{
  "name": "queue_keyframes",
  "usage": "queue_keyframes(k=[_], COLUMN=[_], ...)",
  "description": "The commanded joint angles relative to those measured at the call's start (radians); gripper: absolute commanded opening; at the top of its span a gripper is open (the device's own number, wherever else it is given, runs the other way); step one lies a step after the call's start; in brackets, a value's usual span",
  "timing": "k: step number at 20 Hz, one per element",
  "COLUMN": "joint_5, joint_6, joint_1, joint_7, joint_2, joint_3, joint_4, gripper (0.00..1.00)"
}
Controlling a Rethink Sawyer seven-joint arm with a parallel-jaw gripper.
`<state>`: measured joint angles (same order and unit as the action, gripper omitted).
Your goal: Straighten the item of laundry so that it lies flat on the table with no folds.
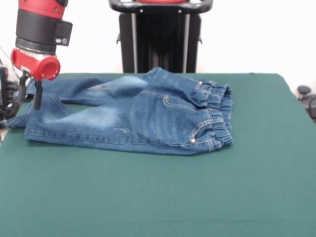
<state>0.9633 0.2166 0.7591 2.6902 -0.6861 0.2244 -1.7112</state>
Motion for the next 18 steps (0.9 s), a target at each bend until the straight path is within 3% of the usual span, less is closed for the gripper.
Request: queue_keyframes(k=[1,6,12,15,18], joint_5=[0.138,0.18,0.09,0.044,0.02], joint_6=[-0.036,-0.121,-0.239,-0.256,-0.221], joint_1=[-0.178,-0.326,-0.401,-0.387,-0.339], joint_7=[0.039,0.209,0.225,0.166,0.087], joint_2=[0.16,0.253,0.343,0.339,0.28], joint_3=[-0.126,-0.331,-0.495,-0.497,-0.419], joint_4=[0.071,0.157,0.201,0.184,0.131], gripper=[1.0,1.0,1.0,1.0,1.0])
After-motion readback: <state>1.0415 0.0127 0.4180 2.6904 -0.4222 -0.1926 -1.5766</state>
